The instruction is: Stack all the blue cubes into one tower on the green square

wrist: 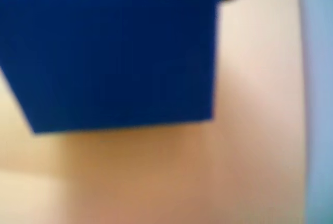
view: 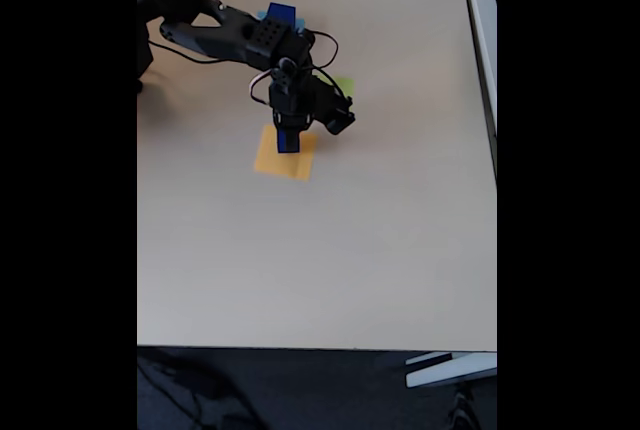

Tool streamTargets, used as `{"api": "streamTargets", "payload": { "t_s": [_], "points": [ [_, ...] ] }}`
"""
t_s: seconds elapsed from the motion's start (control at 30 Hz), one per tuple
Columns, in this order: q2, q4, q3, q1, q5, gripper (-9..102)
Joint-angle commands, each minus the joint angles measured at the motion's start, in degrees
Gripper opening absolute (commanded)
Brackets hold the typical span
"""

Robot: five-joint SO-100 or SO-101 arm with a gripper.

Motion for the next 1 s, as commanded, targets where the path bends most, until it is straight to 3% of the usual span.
{"api": "streamTargets", "payload": {
  "t_s": [0.0, 0.97],
  "points": [
    [0.88, -0.18, -3.16, 0.09, 0.35, 0],
    [0.09, -3.69, -2.90, 0.70, 9.67, 2]
  ]
}}
